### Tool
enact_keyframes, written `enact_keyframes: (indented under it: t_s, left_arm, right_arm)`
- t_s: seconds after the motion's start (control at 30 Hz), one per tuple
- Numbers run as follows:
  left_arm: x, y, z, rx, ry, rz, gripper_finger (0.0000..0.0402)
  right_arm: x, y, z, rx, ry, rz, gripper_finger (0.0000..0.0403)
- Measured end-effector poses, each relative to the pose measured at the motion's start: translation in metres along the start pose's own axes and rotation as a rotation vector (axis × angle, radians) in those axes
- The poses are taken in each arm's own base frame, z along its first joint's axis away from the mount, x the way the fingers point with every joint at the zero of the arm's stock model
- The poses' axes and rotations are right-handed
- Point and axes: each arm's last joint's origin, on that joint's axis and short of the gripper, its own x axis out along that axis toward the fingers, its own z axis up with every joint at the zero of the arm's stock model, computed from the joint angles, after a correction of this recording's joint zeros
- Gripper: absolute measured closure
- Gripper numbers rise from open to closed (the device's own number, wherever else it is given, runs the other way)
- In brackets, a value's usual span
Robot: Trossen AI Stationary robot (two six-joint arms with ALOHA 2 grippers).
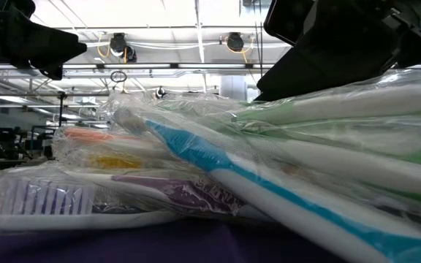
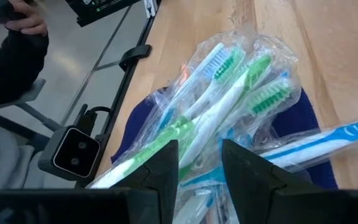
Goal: Pick & Place Toothbrushes
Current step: Put the green toothbrush into the light black bin
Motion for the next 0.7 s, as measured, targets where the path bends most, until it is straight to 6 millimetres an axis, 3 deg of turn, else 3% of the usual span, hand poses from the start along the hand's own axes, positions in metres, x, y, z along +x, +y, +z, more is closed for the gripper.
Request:
enact_keyframes:
  t_s: [0.43, 0.7]
  left_arm:
    - [0.0, 0.0, 0.0, -0.001, -0.001, 0.0, 0.0277]
    - [0.0, 0.0, 0.0, -0.005, -0.002, 0.0, 0.0277]
  right_arm:
    - [0.0, 0.004, -0.002, -0.004, -0.016, -0.012, 0.0289]
    - [0.014, -0.001, -0.01, 0.003, -0.052, -0.012, 0.0289]
